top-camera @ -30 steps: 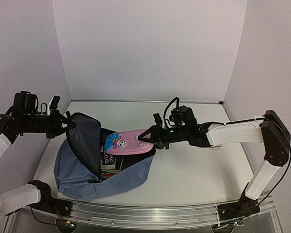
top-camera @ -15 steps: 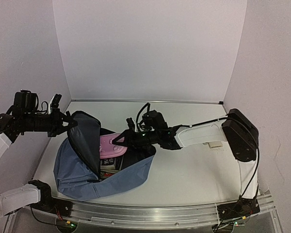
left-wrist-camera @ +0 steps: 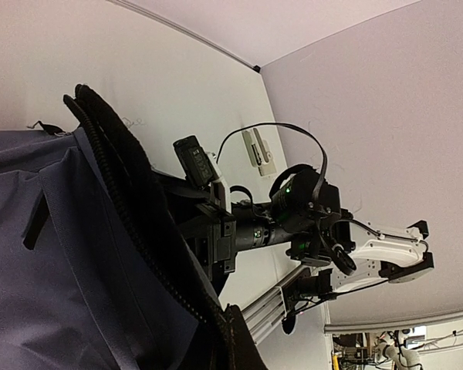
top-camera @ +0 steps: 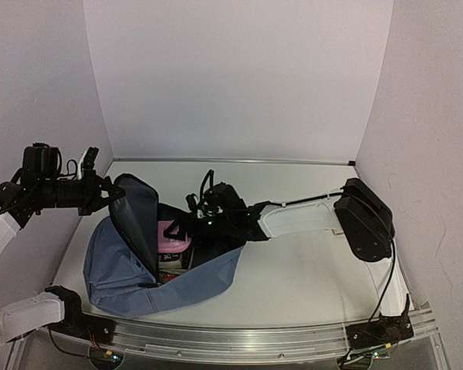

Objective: Pack the student bag
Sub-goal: Place the stationery in the student bag.

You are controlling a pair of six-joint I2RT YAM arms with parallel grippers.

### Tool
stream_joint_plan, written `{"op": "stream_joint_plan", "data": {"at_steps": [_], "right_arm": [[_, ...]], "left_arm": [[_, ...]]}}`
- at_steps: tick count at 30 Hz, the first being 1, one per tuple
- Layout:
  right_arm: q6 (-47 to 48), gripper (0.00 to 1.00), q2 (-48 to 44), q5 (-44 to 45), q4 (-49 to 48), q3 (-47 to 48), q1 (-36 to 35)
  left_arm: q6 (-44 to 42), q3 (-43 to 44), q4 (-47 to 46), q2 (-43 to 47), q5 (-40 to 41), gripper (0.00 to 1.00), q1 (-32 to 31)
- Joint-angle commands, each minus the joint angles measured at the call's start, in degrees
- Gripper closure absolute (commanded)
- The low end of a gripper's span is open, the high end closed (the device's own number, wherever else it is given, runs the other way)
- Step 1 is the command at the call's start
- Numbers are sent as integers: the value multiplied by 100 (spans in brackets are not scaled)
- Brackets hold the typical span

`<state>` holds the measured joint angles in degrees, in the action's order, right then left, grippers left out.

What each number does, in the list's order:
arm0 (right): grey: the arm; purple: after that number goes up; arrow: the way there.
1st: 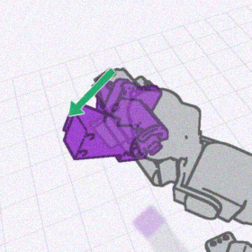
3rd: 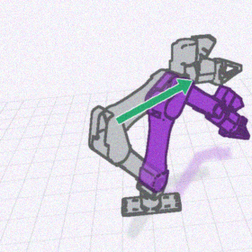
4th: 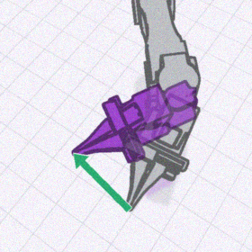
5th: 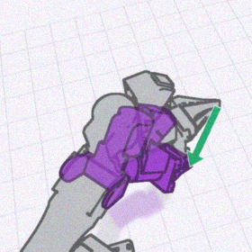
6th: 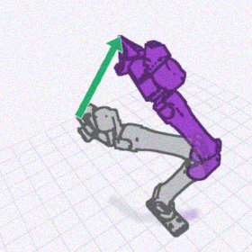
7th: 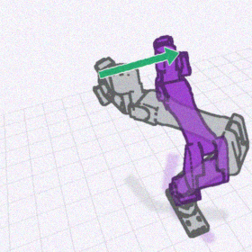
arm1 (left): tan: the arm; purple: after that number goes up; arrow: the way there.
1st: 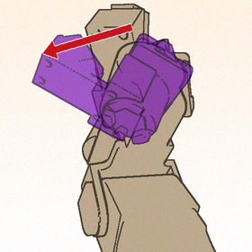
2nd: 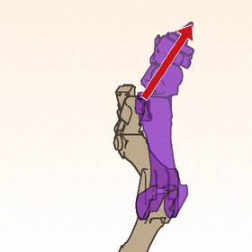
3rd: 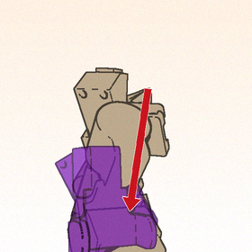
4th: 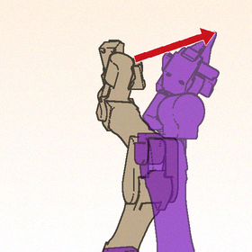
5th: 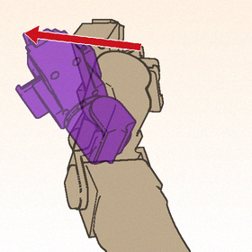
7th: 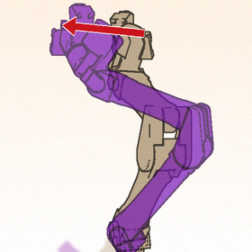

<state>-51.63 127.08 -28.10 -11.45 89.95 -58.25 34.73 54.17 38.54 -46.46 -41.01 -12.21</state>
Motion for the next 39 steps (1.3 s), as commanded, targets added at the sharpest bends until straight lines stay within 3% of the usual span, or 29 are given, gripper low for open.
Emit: {"op": "stream_joint_plan", "data": {"at_steps": [1, 7, 21, 29, 39], "right_arm": [[1013, 25, -745, 1124, 1303, 288, -9], [1223, 23, -1158, 1752, 1770, 31, -7], [1096, 31, -1005, 1496, 1937, 16, -47], [1066, 44, -703, 1279, 1945, 289, -199], [1046, 46, -447, 1065, 1891, 632, -240]], "left_arm": [[7, 140, -603, 100, -112, 100, 17], [-1, 135, -600, 92, -108, 100, 19], [-98, 216, -449, 109, -38, 100, 17], [-110, 192, -530, 24, -42, 100, 17], [-29, 33, -636, 75, -46, 100, 19]]}}
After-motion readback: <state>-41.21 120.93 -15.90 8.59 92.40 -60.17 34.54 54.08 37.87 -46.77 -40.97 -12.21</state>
